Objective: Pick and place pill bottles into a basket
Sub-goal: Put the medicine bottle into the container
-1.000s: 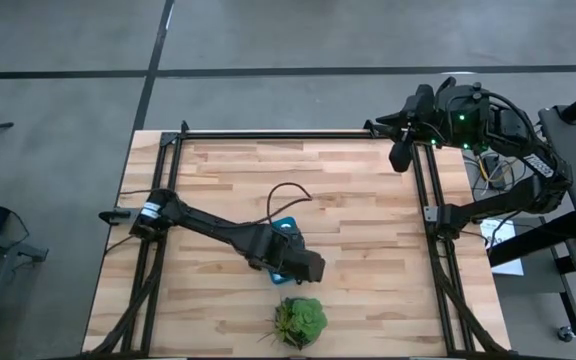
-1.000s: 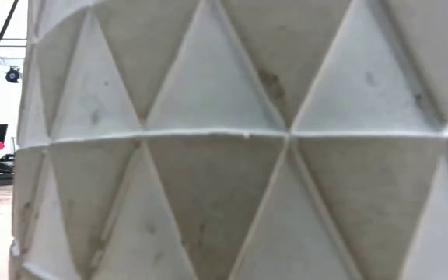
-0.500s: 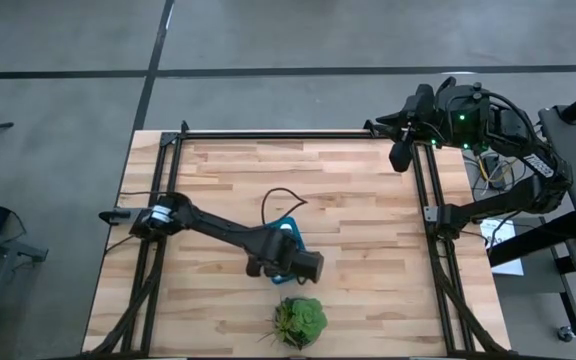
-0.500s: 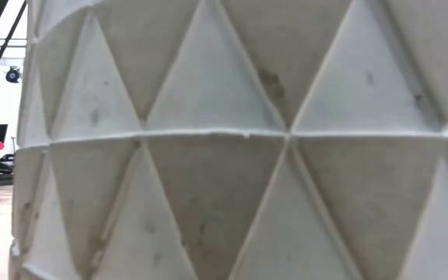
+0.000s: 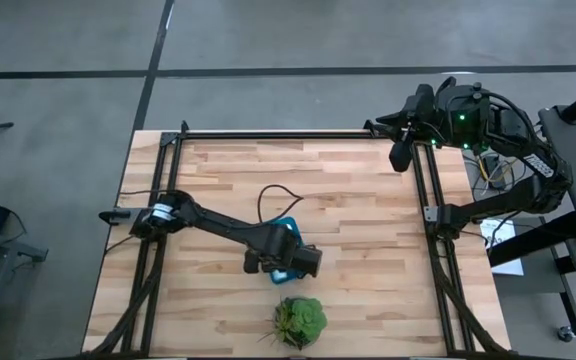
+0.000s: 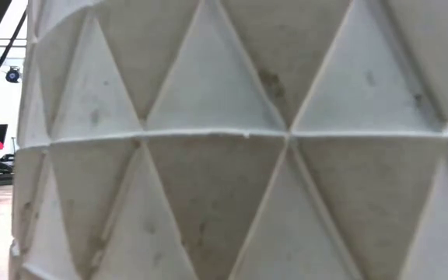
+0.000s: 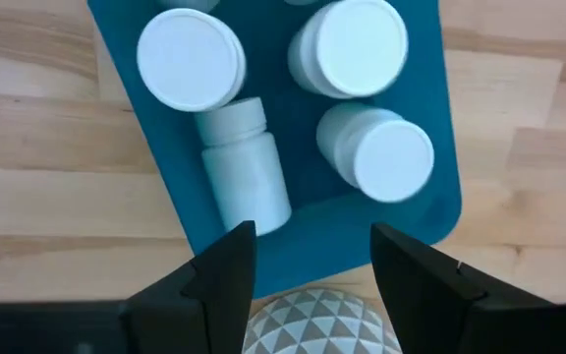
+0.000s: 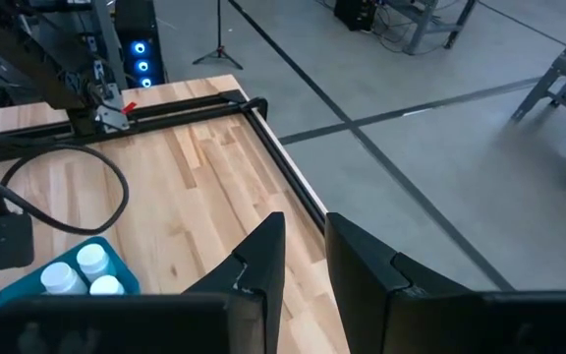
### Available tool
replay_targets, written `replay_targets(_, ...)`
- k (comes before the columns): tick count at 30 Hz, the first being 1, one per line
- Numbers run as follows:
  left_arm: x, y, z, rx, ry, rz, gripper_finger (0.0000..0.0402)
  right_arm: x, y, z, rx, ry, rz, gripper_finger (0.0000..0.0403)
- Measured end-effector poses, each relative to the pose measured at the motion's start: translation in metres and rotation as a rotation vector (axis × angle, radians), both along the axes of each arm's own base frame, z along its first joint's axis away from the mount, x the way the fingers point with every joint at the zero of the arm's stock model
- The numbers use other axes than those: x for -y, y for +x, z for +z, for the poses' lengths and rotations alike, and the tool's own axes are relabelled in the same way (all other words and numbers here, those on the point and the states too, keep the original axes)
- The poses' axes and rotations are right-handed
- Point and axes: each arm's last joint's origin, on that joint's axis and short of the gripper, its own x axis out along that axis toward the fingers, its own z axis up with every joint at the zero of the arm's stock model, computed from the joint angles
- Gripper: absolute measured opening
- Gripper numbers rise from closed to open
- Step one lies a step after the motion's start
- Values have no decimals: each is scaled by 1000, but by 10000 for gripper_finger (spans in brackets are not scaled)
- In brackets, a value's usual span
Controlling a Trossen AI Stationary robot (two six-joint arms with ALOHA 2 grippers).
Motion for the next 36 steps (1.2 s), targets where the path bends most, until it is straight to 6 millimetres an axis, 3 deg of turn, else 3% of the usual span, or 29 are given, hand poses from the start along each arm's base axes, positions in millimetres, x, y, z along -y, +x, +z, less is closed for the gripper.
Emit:
replay_targets(12, -2, -1, -6, -31, -36, 49, 183, 0, 0, 0, 1, 0, -1, 68)
replay_targets(36, -2, -6, -40, -100, -81, 71, 183, 0, 0, 0, 1, 1, 0, 68)
